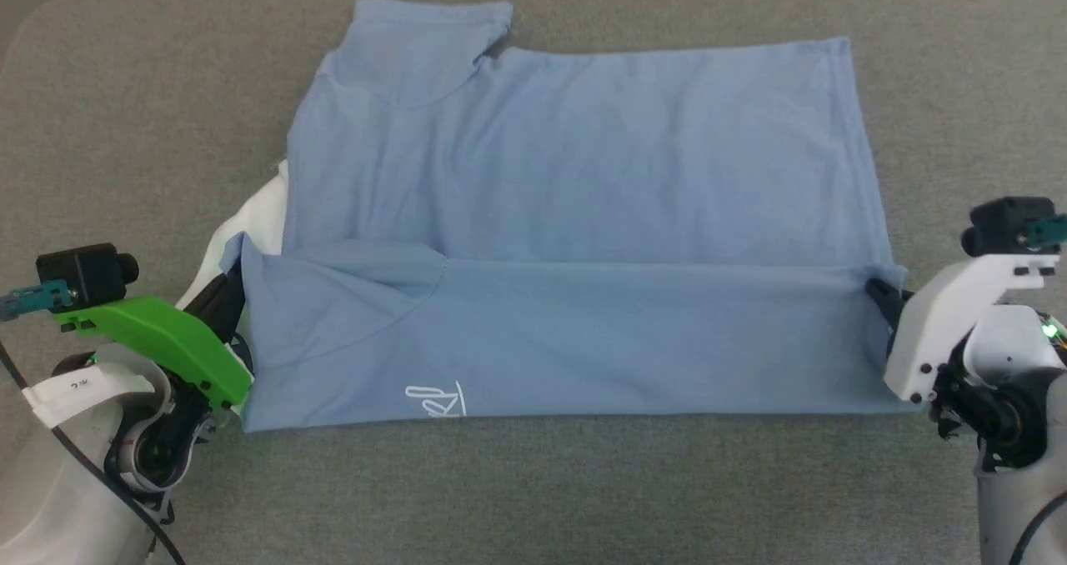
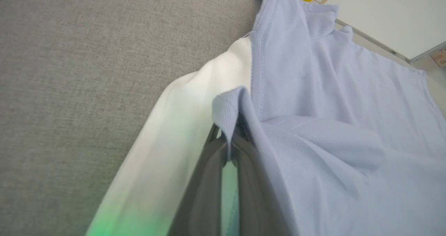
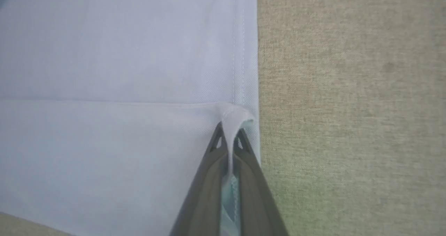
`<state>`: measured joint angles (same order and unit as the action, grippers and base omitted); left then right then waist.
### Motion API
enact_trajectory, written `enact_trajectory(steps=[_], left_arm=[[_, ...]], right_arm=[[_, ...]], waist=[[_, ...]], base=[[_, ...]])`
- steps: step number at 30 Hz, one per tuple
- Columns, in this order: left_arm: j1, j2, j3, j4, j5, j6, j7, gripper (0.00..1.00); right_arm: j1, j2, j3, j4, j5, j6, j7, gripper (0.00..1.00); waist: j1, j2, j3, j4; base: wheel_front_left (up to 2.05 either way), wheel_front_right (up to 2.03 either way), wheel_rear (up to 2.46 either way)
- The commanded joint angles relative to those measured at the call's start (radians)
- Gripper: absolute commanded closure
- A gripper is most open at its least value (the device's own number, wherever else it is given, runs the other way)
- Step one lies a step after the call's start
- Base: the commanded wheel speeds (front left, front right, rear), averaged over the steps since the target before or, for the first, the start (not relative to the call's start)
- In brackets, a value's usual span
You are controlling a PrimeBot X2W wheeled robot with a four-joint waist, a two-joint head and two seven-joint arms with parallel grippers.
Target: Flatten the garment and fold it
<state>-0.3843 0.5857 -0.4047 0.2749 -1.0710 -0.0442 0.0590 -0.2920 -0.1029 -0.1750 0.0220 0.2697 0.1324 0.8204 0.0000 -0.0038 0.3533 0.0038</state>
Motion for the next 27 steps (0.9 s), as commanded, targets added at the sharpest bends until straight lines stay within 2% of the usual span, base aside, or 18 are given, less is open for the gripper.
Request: enact_trajectory(steps=[1, 6, 7, 8, 9, 10, 11, 16, 20, 27], left_arm=[[-0.025, -0.007, -0.001, 0.024, 0.011, -0.011, 0.0, 1.0], [-0.055, -0.023, -0.014, 0.093, 0.007, -0.037, 0.0, 1.0], [-0.059, -0.026, -0.016, 0.105, 0.006, -0.041, -0.001, 0.94], [-0.061, -0.028, -0.018, 0.111, 0.005, -0.043, -0.001, 0.62], [-0.061, -0.03, -0.022, 0.119, 0.005, -0.045, 0.0, 0.1], [-0.062, -0.028, -0.024, 0.124, 0.009, -0.045, 0.0, 0.0], [-0.061, -0.028, -0.025, 0.13, 0.009, -0.043, 0.002, 0.0], [-0.054, -0.022, -0.011, 0.119, 0.014, -0.022, -0.022, 0.0], [-0.023, -0.015, 0.012, 0.065, 0.021, 0.017, -0.067, 0.0], [0.117, -0.005, 0.039, -0.079, 0.129, 0.089, -0.271, 0.0]], right_arm=[[-0.022, 0.006, 0.007, 0.013, -0.013, -0.002, 0.012, 1.0], [-0.034, 0.01, 0.02, 0.046, -0.034, -0.002, 0.047, 1.0], [-0.034, 0.01, 0.018, 0.049, -0.035, -0.002, 0.049, 1.0], [-0.032, 0.011, 0.017, 0.052, -0.036, -0.002, 0.05, 1.0], [-0.03, 0.01, 0.019, 0.052, -0.034, -0.002, 0.042, 0.8], [-0.028, 0.009, 0.019, 0.053, -0.031, -0.002, 0.04, 0.53], [-0.023, 0.007, 0.017, 0.054, -0.027, -0.002, 0.04, 0.0], [-0.003, -0.007, -0.012, 0.028, 0.013, -0.002, 0.005, 0.0], [0.031, -0.032, -0.048, -0.031, 0.06, -0.002, -0.051, 0.0], [0.159, -0.09, -0.054, -0.149, 0.126, -0.002, -0.252, 0.0]], waist=[[0.0, 0.0038, 0.049, 0.003], [0.0, 0.0038, 0.055, 0.008], [0.0, 0.0038, 0.051, 0.009], [0.0, 0.0038, 0.046, 0.01], [0.0, 0.0038, 0.034, 0.012], [0.0, 0.0038, 0.025, 0.012], [0.0, 0.0038, 0.011, 0.012], [0.0, 0.0038, -0.073, 0.016], [0.0, 0.0038, -0.169, 0.019], [0.0, 0.0038, -0.275, 0.02]], base=[[0.0, 0.0, 0.0], [0.0, 0.0, 0.0], [0.0, 0.0, 0.0], [0.0, 0.0, 0.0], [0.0, 0.0, 0.0], [0.0, 0.0, 0.0], [0.0, 0.0, 0.0], [0.0, 0.0, 0.0], [0.0, 0.0, 0.0], [0.0, 0.0, 0.0]])
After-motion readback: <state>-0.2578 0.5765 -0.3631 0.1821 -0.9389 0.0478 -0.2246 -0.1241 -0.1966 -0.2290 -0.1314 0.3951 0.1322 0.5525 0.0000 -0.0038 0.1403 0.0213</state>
